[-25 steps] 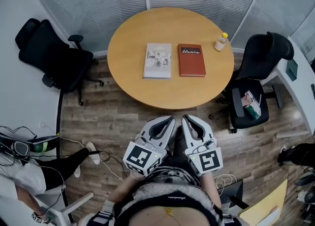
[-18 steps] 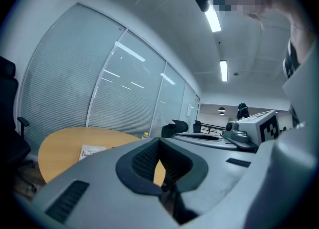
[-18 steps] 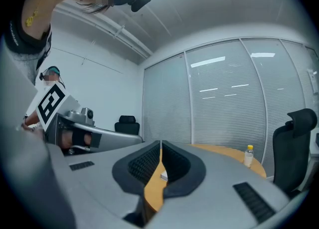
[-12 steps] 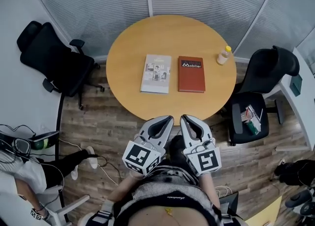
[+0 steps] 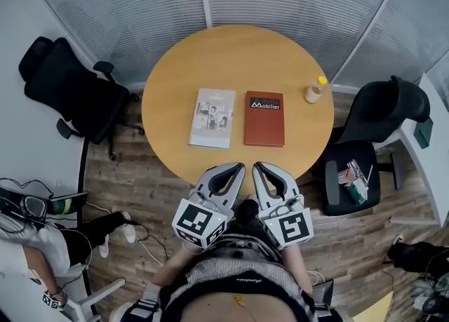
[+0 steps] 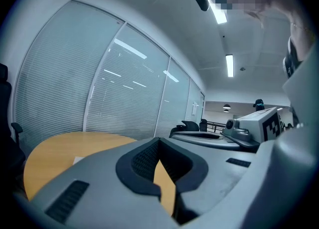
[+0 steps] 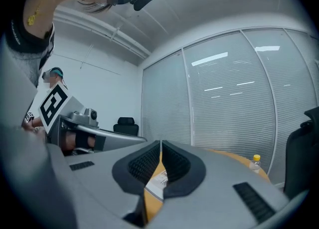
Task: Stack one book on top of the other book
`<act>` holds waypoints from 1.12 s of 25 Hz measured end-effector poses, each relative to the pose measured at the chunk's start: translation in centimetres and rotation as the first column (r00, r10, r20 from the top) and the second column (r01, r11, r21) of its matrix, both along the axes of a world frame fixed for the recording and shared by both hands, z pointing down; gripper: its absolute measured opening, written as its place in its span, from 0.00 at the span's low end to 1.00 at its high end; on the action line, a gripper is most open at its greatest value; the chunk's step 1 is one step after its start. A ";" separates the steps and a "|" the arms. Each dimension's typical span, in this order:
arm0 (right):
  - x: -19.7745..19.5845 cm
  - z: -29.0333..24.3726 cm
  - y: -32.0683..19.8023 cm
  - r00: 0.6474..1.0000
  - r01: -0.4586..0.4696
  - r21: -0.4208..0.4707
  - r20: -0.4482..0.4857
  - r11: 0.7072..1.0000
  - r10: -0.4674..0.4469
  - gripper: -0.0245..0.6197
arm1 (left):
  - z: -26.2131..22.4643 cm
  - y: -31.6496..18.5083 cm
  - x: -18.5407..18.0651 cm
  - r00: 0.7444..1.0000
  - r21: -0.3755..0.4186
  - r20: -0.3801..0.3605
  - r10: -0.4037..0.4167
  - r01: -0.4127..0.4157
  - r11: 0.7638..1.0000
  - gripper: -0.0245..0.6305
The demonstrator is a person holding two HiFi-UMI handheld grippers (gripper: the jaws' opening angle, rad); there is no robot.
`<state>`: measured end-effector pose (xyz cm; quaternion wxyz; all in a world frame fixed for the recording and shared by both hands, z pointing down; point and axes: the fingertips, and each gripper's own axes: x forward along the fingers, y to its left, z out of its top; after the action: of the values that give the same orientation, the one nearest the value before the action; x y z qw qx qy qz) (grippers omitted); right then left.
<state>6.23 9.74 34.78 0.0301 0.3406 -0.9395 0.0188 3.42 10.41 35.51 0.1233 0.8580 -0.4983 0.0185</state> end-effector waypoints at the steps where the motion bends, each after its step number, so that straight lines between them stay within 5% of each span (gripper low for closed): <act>1: 0.2 0.0 -0.5 1.000 0.000 -0.004 0.001 1.000 0.000 0.08 | 0.0 -0.5 0.1 1.000 -0.004 0.000 -0.001 0.001 1.000 0.07; 16: 3.1 0.9 -7.4 0.998 0.060 -0.023 -0.024 0.998 -0.061 0.08 | 1.0 -7.1 2.7 0.999 -0.021 -0.003 -0.035 0.035 0.999 0.07; 28: 0.3 1.6 -10.2 0.991 0.129 -0.008 -0.019 0.992 -0.129 0.08 | 1.3 -9.9 -0.1 0.996 -0.025 -0.001 -0.092 0.092 0.995 0.07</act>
<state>6.51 -0.51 36.37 0.0417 0.2792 -0.9592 0.0167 3.29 0.51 36.82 0.1354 0.8325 -0.5369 0.0183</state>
